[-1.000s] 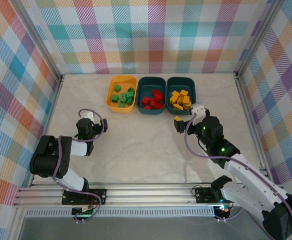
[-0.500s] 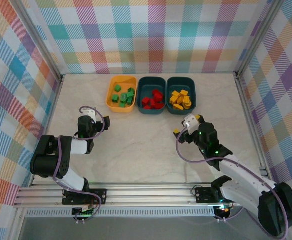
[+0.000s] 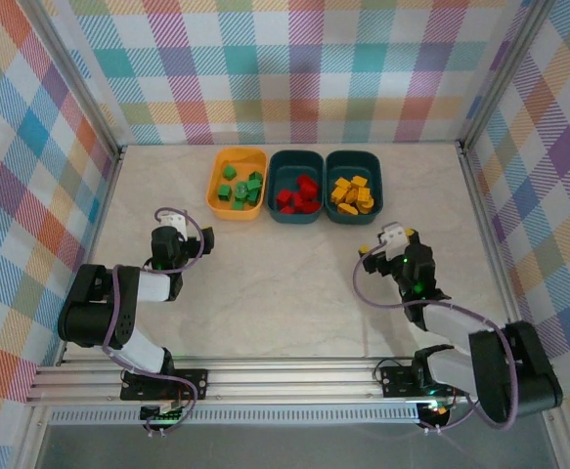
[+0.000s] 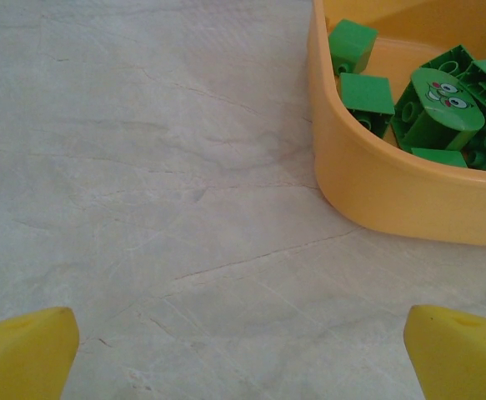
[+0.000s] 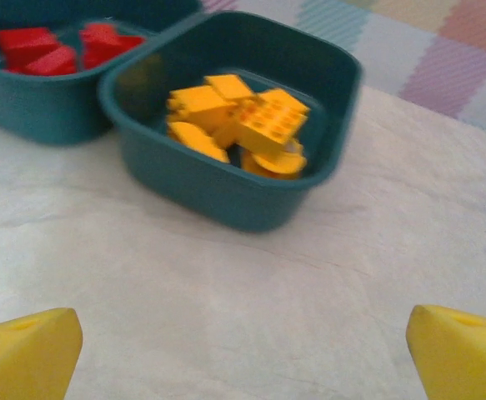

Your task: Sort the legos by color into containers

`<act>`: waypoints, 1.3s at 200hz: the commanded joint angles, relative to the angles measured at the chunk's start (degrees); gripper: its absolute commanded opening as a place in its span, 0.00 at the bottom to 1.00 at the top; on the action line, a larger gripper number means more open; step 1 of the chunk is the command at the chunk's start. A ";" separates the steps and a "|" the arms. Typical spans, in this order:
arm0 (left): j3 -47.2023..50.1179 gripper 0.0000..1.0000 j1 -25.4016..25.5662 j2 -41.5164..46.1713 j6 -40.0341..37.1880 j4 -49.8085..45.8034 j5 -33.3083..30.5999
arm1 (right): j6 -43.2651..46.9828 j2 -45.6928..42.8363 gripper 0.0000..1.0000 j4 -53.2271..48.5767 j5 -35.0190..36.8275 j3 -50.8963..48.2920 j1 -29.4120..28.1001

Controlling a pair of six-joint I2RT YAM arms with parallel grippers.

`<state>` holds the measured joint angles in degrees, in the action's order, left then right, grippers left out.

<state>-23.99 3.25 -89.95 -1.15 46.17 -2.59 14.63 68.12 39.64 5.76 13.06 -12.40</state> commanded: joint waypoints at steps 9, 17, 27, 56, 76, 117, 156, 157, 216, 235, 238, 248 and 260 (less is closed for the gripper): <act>-0.32 1.00 0.16 0.22 -0.87 -0.33 -0.22 | -2.92 10.10 1.00 14.52 -6.18 1.84 2.54; -0.36 1.00 0.19 0.28 -0.81 -0.30 -0.27 | -2.56 12.89 1.00 17.46 -5.87 2.14 2.56; -0.32 1.00 0.19 0.29 -0.87 -0.30 -0.25 | -3.38 12.40 1.00 15.46 -4.61 2.70 2.67; -0.34 1.00 0.20 0.30 -0.88 -0.34 -0.38 | -4.26 12.61 1.00 14.98 -4.52 3.19 3.44; -0.38 1.00 0.25 0.26 -0.88 -0.31 -0.31 | -5.29 13.13 1.00 13.92 -2.33 4.06 3.53; -0.36 1.00 0.27 0.23 -0.89 -0.37 -0.47 | -15.35 18.86 1.00 10.01 3.07 8.40 8.77; -0.36 1.00 0.27 0.26 -0.94 -0.31 -0.42 | -16.32 19.77 1.00 9.80 0.66 9.54 10.58; -0.36 1.00 0.27 0.28 -0.95 -0.30 -0.41 | -16.27 19.86 1.00 10.00 0.70 9.54 10.57; -0.40 1.00 0.28 0.29 -0.88 -0.40 -0.41 | -15.48 19.68 1.00 10.61 1.28 9.01 9.80; -0.38 1.00 0.29 0.24 -0.88 -0.47 -0.41 | -15.34 19.76 1.00 10.81 1.54 9.00 9.70; -0.40 1.00 0.27 0.30 -0.91 -0.47 -0.45 | -15.34 19.71 1.00 10.76 1.54 8.96 9.70; -0.40 1.00 0.27 0.28 -0.88 -0.45 -0.34 | -15.34 19.77 1.00 10.81 1.50 9.01 9.68; -0.36 1.00 0.30 0.30 -0.87 -0.42 -0.47 | -15.30 19.69 1.00 10.83 1.46 8.92 9.60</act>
<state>-23.99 3.25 -89.95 -1.15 46.00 -2.61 -0.25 88.58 49.21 7.03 21.96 -2.33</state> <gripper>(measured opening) 0.999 0.996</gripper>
